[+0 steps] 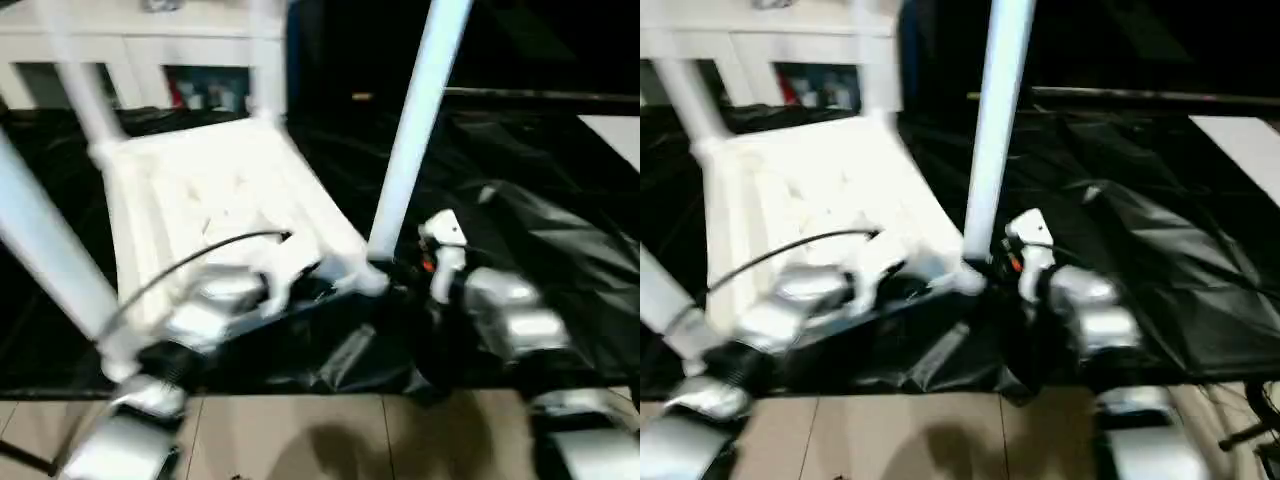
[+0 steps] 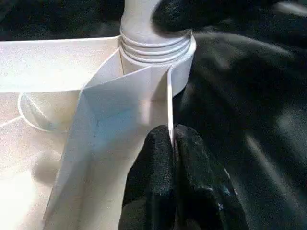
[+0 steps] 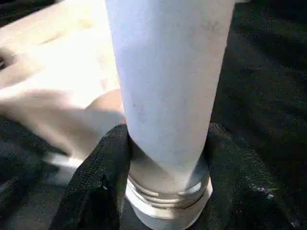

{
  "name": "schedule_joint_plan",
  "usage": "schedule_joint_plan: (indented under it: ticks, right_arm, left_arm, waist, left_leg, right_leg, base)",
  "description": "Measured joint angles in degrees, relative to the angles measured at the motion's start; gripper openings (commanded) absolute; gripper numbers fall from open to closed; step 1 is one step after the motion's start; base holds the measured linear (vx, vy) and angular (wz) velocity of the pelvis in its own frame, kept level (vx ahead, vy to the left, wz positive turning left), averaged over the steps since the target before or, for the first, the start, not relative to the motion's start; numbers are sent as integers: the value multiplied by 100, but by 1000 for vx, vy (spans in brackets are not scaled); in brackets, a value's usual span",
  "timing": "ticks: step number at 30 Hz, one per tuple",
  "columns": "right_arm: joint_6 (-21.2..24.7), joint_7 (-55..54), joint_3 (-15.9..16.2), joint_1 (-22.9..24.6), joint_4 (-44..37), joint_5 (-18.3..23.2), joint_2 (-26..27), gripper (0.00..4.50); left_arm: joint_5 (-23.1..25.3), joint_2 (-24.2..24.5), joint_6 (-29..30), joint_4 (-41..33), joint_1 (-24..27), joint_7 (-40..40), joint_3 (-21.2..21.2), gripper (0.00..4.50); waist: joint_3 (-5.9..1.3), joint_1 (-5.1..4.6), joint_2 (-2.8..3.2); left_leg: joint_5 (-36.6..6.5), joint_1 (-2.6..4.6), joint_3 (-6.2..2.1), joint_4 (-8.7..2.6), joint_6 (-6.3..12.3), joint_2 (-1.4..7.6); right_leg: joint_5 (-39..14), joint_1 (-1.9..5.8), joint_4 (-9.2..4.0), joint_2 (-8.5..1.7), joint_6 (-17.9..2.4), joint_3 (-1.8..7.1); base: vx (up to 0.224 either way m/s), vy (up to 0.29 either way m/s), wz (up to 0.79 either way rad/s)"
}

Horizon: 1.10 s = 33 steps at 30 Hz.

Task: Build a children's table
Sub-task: Rotate leg to tighten

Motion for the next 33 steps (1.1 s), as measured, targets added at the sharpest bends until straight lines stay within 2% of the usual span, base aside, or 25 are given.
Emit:
schedule_joint_plan:
  ticks: [5,8,9,10,13,14,18,20,26,29,32,33]
  right_arm:
    - [-19,-1252,-156,-91,50,-113,464,199]
    - [-118,-1367,-156,-83,50,-207,527,199]
    - [-151,-1353,-158,-62,31,-206,526,255]
    - [-186,-1326,-166,-34,22,-199,525,269]
    - [-242,-1071,-204,-15,16,-49,509,275]
    - [-227,-898,-205,-13,16,-10,453,304]
    - [-208,-230,-57,-8,-16,5,196,331]
    - [-219,627,213,-8,-55,-18,-245,331]
    - [-185,1991,554,-8,-239,-32,-711,331]
    - [-142,2455,688,-8,-266,7,-843,331]
    - [-125,2646,726,-8,-264,5,-908,295]
    - [-131,2658,731,-8,-261,5,-910,295]
  left_arm:
    - [142,-318,113,199,-161,608,9,0]
    - [205,-340,67,228,-174,623,-2,0]
    - [214,-337,50,228,-174,605,-6,0]
    - [216,-331,27,228,-174,589,-16,0]
    - [212,-278,-63,228,-165,502,-31,0]
    - [191,-229,-110,226,-155,425,-37,0]
    - [151,-59,-243,167,-100,153,-34,0]
    - [38,184,-364,-19,51,-332,-35,0]
    - [-203,655,-587,-447,361,-1347,-100,0]
    - [-260,809,-611,-578,456,-1600,-112,0]
    - [-295,879,-608,-684,533,-1713,-103,0]
    - [-312,906,-602,-711,554,-1741,-101,0]
  waist:
    - [-1,-38,2]
    - [-1,-41,3]
    - [-1,-39,3]
    - [-1,-36,3]
    - [-1,-37,3]
    - [-1,-36,3]
    - [0,-28,4]
    - [0,-2,4]
    - [3,91,8]
    - [3,129,6]
    - [5,128,3]
    - [5,128,3]
  left_leg:
    - [0,-2,-6,-2,-1,0]
    - [0,-4,-7,-5,-1,0]
    - [0,-5,-8,-6,-1,0]
    - [0,-6,-8,-7,-1,0]
    - [0,-9,-12,-12,-1,0]
    - [0,-10,-13,-15,-1,0]
    - [0,-15,-16,-27,-1,1]
    - [0,-18,-15,-30,0,2]
    - [1,-28,-8,-21,0,3]
    - [1,-32,1,-7,1,4]
    - [1,-31,6,-3,2,3]
    - [0,-30,6,-3,2,4]
  right_leg:
    - [5,-1,-1,2,0,-2]
    - [18,-2,-2,3,-19,-3]
    - [21,-2,-3,3,-23,-3]
    - [22,-2,-3,3,-26,-4]
    - [25,-6,-3,3,-28,-8]
    - [25,-8,-3,4,-29,-10]
    - [25,-18,-3,6,-29,-14]
    - [23,-21,-5,7,-26,-16]
    - [16,-23,-9,3,-29,-15]
    - [16,-23,-9,0,-30,-10]
    - [15,-23,-10,-1,-30,-5]
    - [15,-23,-9,-1,-29,-6]
  base:
    - [0,0,0]
    - [0,0,0]
    - [0,0,0]
    - [0,0,0]
    - [0,0,0]
    - [0,0,0]
    - [0,0,0]
    - [0,0,0]
    - [0,0,0]
    - [0,0,0]
    - [0,0,0]
    - [0,0,0]
